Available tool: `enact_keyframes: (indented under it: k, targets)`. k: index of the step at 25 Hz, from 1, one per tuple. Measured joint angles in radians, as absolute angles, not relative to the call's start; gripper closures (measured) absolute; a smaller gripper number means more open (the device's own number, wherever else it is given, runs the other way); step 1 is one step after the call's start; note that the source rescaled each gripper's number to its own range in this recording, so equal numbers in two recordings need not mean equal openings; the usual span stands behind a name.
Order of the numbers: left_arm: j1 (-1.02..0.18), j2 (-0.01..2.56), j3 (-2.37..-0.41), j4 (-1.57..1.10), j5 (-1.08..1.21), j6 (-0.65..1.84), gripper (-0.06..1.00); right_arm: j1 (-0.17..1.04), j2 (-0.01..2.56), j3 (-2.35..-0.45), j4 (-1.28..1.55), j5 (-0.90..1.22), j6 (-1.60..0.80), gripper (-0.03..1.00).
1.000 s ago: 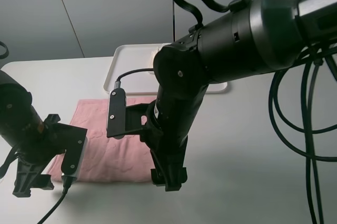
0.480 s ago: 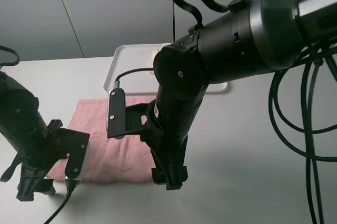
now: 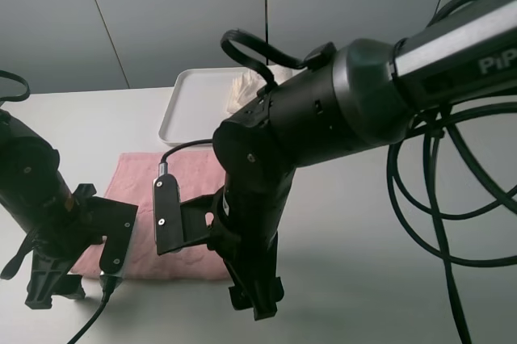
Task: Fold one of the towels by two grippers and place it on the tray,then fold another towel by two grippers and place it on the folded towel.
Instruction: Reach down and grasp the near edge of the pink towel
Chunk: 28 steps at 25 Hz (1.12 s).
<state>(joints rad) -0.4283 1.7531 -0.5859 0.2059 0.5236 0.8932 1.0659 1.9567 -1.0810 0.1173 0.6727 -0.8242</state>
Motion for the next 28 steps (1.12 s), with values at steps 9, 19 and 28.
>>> enact_keyframes:
  k: [9,19,28]
  targets:
    - [-0.428,1.753,-0.586,0.206,0.524,0.893,-0.03,1.084,2.009,-1.115,0.106,0.634,-0.786,0.1]
    - [-0.428,1.753,-0.586,0.206,0.524,0.893,-0.03,1.084,2.085,-1.151,0.008,0.634,-0.677,0.2]
    - [-0.428,1.753,-0.586,0.206,0.522,0.893,-0.03,1.085,2.089,-1.153,-0.04,0.636,-0.61,0.49]
